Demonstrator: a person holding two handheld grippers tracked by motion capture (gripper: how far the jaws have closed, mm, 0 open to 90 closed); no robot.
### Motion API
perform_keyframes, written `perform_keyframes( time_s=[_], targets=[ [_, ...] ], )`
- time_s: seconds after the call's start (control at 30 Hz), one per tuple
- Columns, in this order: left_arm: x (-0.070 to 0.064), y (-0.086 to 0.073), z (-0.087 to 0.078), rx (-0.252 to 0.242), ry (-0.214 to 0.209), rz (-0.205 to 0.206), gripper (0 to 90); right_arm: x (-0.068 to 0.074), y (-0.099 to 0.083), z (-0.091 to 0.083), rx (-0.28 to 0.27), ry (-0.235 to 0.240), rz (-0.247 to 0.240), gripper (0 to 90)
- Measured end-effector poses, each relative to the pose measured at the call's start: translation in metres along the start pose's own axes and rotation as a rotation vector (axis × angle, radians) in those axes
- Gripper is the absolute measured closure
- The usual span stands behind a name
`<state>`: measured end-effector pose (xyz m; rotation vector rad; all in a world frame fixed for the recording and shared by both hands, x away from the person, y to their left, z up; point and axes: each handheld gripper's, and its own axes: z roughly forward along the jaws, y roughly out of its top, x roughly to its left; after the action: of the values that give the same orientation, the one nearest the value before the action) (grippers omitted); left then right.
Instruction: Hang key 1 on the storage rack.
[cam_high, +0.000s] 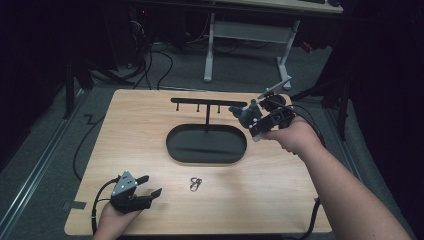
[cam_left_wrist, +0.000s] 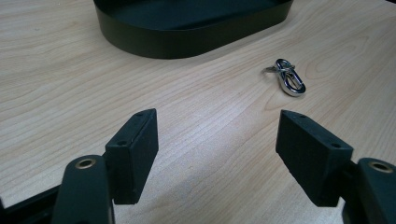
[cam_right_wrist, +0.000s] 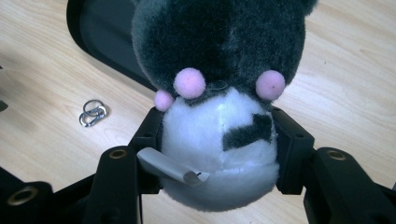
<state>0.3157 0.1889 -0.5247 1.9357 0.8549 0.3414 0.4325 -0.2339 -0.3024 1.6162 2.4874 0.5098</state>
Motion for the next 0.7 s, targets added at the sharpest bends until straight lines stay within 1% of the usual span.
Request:
perform_keyframes(
  time_s=[0.13, 0.27, 0.33, 0.4, 0.47, 0.57, 0.7],
  targets=[
    [0.000, 0.000, -0.001, -0.004, 0.001, 0.003, 30.4, 0.000, 0.004, 0.001, -0.005, -0.007, 0.003, 48.3],
    [0.000, 0.000, -0.001, -0.001, 0.000, 0.002, 30.4, -0.002, 0.006, 0.003, -0.023, -0.008, 0.016, 48.3],
    [0.000, 0.000, 0.000, -0.003, 0.001, 0.004, 30.4, -0.004, 0.006, 0.006, -0.017, -0.013, 0.020, 48.2],
    [0.000, 0.000, 0.000, -0.003, 0.001, 0.007, 30.4, -0.006, 0.004, 0.010, -0.016, -0.016, 0.027, 48.2],
    [0.000, 0.000, 0.000, -0.002, 0.001, 0.006, 30.4, -0.008, 0.001, 0.015, -0.020, -0.004, 0.040, 48.2],
    [0.000, 0.000, 0.001, 0.003, -0.001, 0.007, 30.5, -0.011, -0.005, 0.021, -0.020, 0.006, 0.042, 48.2],
    [-0.001, 0.000, 0.001, 0.006, -0.002, 0.011, 30.5, -0.014, -0.011, 0.025, -0.010, 0.003, 0.051, 48.1]
  ],
)
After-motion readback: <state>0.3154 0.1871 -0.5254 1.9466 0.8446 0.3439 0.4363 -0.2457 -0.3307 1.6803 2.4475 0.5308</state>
